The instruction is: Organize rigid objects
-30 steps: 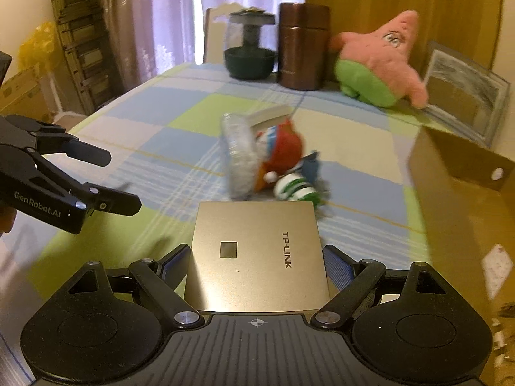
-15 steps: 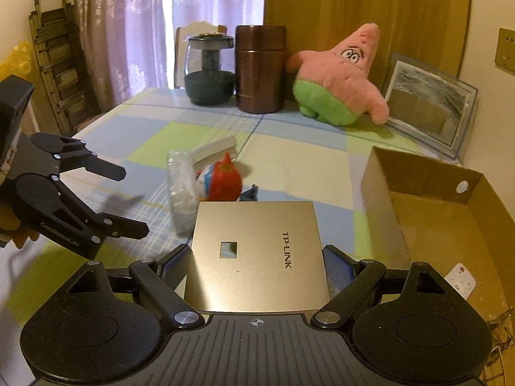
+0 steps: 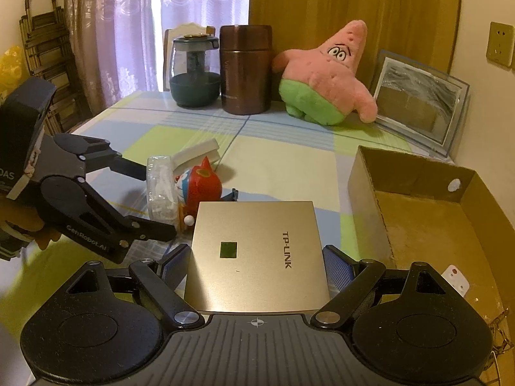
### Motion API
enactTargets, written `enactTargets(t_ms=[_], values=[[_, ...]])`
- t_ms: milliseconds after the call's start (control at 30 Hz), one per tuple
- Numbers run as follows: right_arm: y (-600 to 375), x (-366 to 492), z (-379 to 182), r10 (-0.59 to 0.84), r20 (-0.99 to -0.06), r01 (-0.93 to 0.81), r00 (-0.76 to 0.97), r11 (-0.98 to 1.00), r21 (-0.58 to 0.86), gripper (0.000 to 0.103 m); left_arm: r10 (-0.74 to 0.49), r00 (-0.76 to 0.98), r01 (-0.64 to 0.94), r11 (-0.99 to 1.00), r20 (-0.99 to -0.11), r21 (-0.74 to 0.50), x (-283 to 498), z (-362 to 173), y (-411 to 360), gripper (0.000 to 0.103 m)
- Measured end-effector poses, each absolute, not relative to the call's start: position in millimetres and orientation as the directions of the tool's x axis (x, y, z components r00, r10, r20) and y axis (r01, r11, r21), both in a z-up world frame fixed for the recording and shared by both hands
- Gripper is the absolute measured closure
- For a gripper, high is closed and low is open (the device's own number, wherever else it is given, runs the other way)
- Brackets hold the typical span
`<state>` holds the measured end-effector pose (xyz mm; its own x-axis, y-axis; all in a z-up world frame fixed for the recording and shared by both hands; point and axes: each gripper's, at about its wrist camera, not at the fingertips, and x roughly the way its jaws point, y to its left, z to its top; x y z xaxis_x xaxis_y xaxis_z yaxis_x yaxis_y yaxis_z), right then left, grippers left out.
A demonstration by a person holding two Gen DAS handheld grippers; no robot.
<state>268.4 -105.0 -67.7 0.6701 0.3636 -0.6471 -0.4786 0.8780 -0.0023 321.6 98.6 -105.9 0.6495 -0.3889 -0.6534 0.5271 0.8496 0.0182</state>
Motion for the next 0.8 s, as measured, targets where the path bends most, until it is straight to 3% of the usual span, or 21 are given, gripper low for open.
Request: enactTargets(t_ms=[133, 333, 800], values=[[-105.9, 270.3, -68.1, 0.36, -0.65, -0.474, 0.67, 0.88, -0.001, 0.018, -0.388, 0.649, 0.522, 0.853, -0.654, 0.012, 327.5, -107.1, 100.6, 0.017], [-107.3, 270.3, -68.4, 0.355, -0.653, -0.468, 0.669, 0.884, 0.001, 0.018, -0.37, 0.649, 0.513, 0.858, -0.665, 0.023, 324.9, -104.8, 100.8, 0.018], [-113.8, 251.1, -55.8, 0.349, -0.651, -0.445, 0.674, 0.896, 0.02, 0.018, -0.235, 0.657, 0.274, 0.96, -0.716, -0.063, 274.9, -79.4, 103.7, 0.019]])
